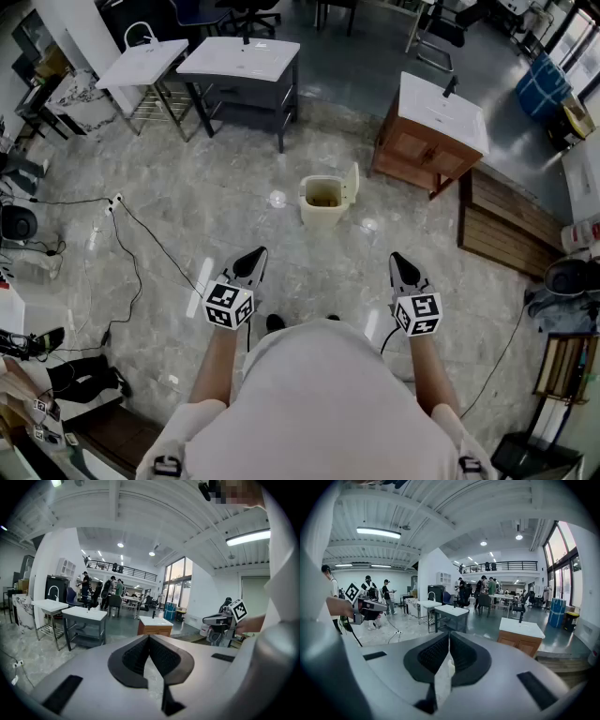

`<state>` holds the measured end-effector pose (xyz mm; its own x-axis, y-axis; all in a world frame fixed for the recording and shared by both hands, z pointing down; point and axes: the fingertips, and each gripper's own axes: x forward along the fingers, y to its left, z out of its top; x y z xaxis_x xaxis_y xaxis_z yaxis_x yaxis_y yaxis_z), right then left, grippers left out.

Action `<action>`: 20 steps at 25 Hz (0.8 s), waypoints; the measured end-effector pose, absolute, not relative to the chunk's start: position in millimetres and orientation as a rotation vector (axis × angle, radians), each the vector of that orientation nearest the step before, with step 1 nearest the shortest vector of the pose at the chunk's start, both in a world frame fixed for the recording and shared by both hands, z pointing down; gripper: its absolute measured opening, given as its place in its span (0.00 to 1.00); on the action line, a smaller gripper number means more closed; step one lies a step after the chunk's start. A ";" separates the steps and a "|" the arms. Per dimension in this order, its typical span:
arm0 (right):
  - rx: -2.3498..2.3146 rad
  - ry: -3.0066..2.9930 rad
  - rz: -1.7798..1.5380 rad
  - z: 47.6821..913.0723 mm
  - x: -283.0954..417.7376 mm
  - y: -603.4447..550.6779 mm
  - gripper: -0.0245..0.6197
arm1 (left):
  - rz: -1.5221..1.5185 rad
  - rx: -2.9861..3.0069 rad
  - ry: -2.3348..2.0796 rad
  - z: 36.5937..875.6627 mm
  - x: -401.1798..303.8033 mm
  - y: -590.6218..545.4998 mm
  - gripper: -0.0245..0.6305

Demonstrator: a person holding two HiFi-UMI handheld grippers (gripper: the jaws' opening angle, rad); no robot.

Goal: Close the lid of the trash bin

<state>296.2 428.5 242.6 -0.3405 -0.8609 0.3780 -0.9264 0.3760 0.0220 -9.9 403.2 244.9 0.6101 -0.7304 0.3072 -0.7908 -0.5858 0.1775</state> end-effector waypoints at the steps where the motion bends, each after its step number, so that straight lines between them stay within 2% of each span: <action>1: 1.567 -2.314 0.280 241.5 297.0 428.5 0.09 | 0.289 2.543 -1.235 243.7 -8.9 402.9 0.06; 20: 1.585 -2.297 0.291 236.9 283.3 430.3 0.09 | 0.273 2.539 -1.207 246.2 -17.7 404.5 0.07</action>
